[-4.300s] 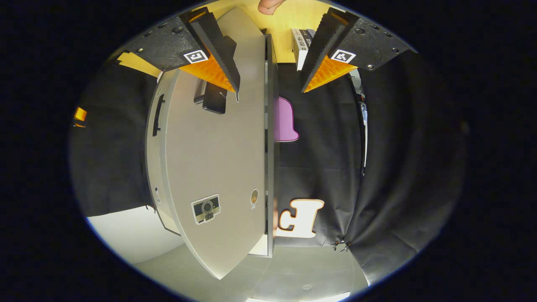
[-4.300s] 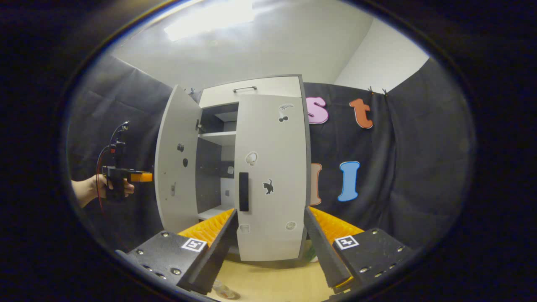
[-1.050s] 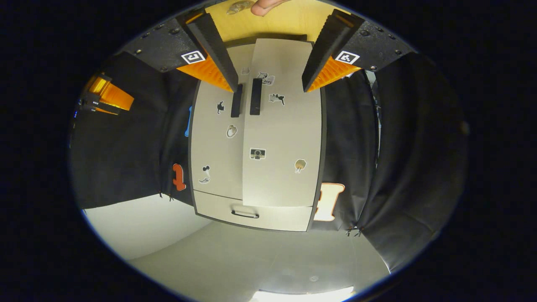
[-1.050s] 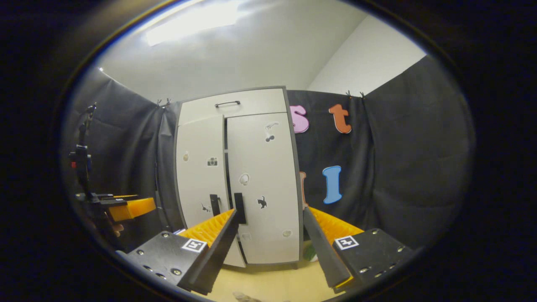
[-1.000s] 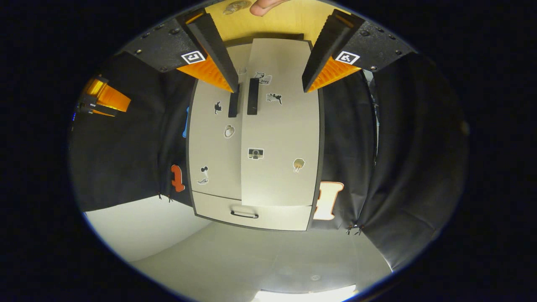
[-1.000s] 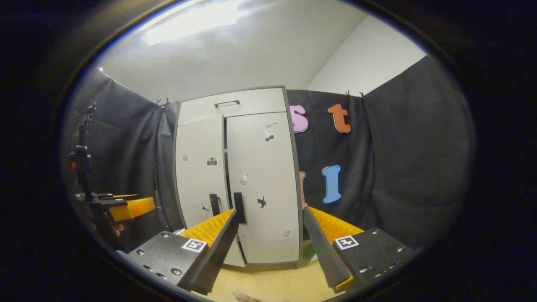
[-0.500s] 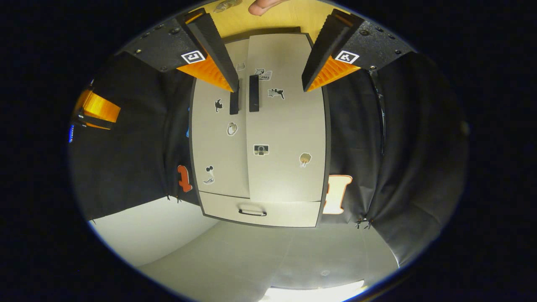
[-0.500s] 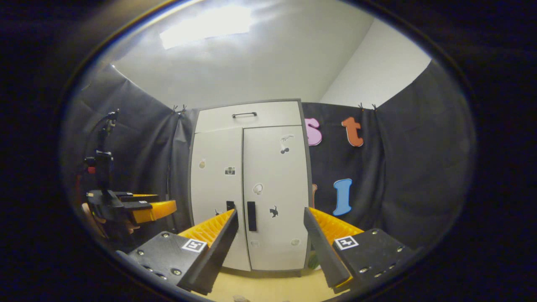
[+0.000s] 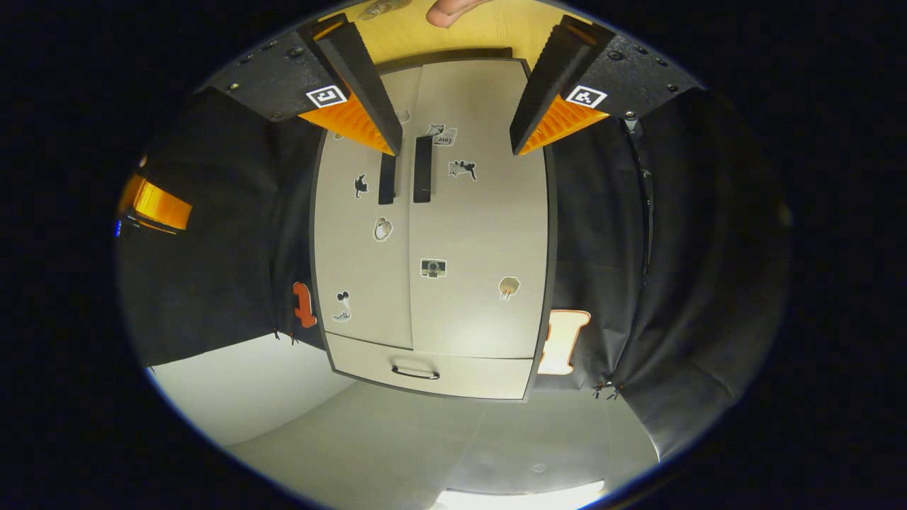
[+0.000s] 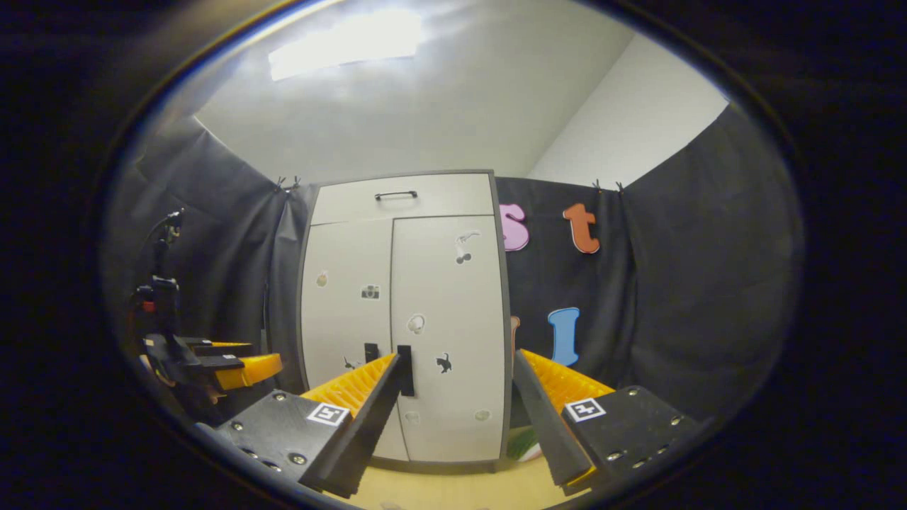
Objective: Grasp the bottle in the cabinet with the left hand and place it on the coaster, then close the right door with the right hand and the left door with the left hand.
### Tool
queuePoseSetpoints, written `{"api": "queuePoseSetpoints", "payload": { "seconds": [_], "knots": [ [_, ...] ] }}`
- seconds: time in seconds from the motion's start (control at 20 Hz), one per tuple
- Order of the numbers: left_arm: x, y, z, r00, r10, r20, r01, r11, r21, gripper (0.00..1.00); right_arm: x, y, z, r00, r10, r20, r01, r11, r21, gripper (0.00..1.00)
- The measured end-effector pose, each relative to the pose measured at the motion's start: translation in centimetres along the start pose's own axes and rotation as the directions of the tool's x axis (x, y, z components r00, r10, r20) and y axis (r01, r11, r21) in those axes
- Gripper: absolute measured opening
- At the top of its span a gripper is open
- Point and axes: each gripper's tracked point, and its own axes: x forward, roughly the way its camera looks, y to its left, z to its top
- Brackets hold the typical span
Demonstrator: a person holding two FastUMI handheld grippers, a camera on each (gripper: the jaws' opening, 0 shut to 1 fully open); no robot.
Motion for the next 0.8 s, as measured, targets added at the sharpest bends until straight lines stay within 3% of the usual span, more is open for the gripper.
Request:
{"api": "queuePoseSetpoints", "payload": {
  "seconds": [0.45,0.6,0.8],
  "knots": [
    [1.1,2.3,0.0,0.999,0.037,-0.008,-0.037,0.999,0.014,0.96,1.7,1.9,-1.1,1.0,0.002,-0.002,-0.002,1.0,0.001,0.95],
    [1.5,1.8,-0.4,1.0,0.001,-0.014,0.0,1.0,0.014,0.96,2.0,2.0,-1.6,1.0,-0.023,0.001,0.023,1.0,-0.013,0.92],
    [1.6,1.6,0.3,1.0,-0.017,0.004,0.017,1.0,0.01,0.96,1.9,2.6,-2.3,0.999,-0.039,-0.016,0.038,0.999,-0.017,0.95]
  ]
}}
